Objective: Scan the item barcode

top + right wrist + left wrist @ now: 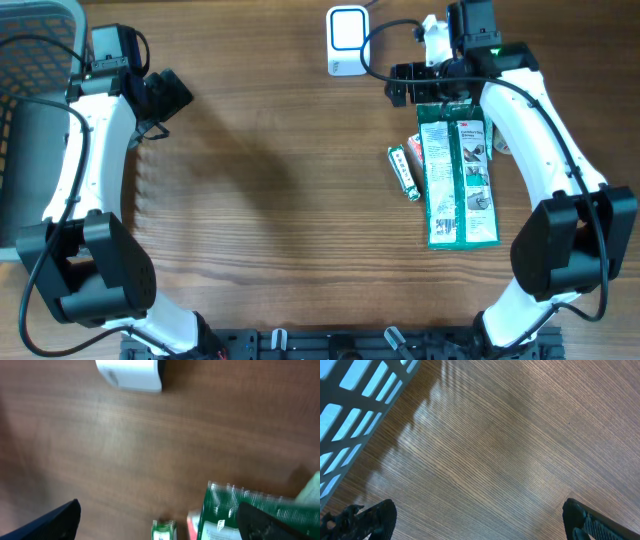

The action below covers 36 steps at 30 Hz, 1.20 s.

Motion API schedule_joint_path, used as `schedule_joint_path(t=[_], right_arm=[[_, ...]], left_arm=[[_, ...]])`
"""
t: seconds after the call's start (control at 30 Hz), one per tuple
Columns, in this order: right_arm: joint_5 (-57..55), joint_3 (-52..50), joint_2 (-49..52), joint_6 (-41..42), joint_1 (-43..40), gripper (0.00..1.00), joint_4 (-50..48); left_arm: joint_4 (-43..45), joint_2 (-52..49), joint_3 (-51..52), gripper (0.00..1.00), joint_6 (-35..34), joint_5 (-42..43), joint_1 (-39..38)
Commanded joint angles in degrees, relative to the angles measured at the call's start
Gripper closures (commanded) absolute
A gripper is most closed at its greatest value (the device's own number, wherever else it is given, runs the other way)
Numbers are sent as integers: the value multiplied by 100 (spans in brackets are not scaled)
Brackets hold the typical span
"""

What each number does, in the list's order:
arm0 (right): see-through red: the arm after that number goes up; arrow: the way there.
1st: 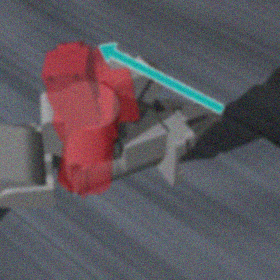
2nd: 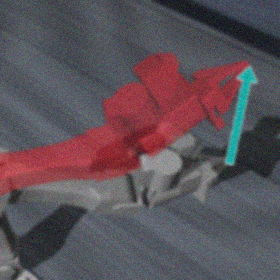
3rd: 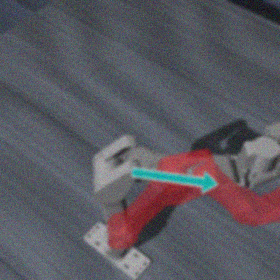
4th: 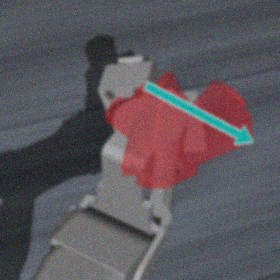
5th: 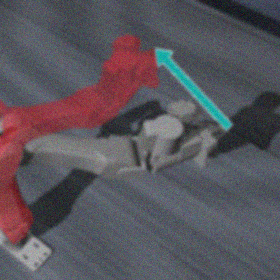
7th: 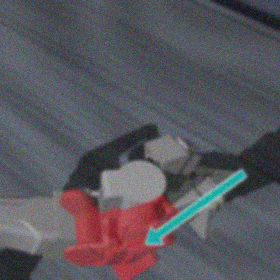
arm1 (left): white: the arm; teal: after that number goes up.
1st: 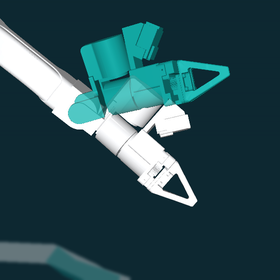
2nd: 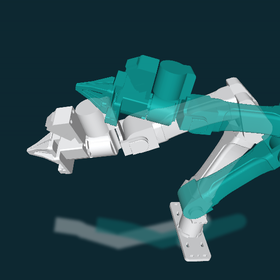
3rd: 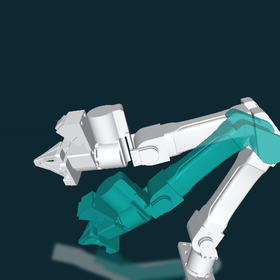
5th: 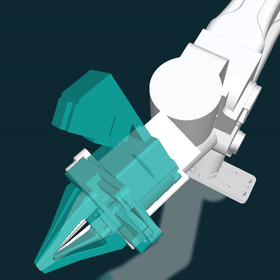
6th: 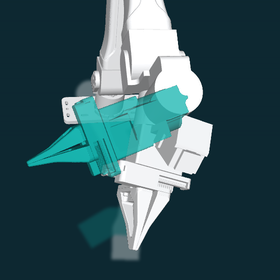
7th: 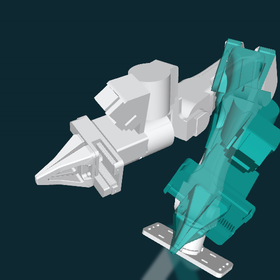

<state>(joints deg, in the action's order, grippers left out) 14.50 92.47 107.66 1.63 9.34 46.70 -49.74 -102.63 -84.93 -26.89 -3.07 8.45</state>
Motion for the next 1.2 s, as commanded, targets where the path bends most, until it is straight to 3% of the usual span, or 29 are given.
schedule_joint_path(t=[0.0,0.67,1.17], right_arm=[[-61,90,-68,-9,2,0,-208],[-63,81,-289,-13,2,0,-254],[-63,81,-3827,-11,2,0,-249]], left_arm=[[-2,-2,-26,0,-37,7,83],[-2,-2,-26,0,-37,7,83],[-2,-2,-26,0,-37,7,83]])
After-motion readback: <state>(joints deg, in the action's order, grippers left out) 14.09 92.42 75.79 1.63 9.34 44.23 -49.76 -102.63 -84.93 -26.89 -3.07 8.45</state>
